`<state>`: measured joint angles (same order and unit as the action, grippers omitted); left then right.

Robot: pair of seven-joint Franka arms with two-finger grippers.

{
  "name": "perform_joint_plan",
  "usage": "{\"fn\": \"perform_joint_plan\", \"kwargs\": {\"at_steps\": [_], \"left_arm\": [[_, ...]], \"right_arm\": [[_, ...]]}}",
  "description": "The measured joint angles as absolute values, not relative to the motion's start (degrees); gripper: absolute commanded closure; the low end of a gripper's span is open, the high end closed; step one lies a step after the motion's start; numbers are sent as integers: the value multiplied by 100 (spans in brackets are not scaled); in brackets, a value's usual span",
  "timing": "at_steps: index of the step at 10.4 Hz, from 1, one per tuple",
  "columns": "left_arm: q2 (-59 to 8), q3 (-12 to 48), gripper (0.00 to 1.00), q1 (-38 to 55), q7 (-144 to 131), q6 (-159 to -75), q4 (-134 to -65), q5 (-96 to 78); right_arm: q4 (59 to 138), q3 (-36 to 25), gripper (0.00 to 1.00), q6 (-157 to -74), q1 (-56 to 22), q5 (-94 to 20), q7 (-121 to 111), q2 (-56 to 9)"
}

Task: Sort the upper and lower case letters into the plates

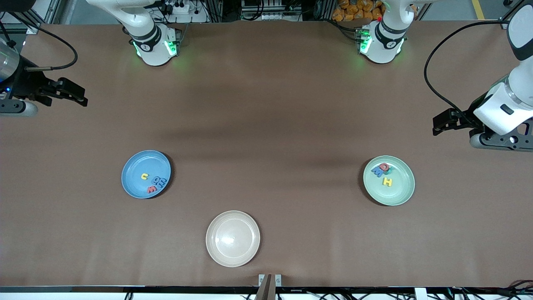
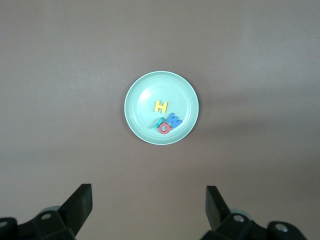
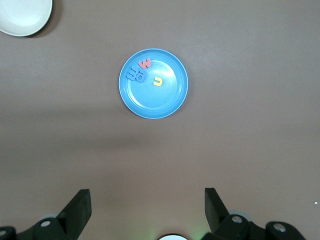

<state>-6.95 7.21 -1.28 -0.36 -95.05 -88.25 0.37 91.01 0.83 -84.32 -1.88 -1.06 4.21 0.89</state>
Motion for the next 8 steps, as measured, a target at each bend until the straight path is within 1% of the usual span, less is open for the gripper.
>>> {"fn": "perform_joint_plan", "kwargs": {"at_steps": [3,8], "left_arm": [[-696,721,0,-128,-36,-9505,-8825,37],[-714,721,0,-128,-36,-9505,-8825,37]], "right_arm": [[9100,91,0,-8433,-217,-106,421,-64],[9100,91,0,-8432,-217,-106,419,-90]]}}
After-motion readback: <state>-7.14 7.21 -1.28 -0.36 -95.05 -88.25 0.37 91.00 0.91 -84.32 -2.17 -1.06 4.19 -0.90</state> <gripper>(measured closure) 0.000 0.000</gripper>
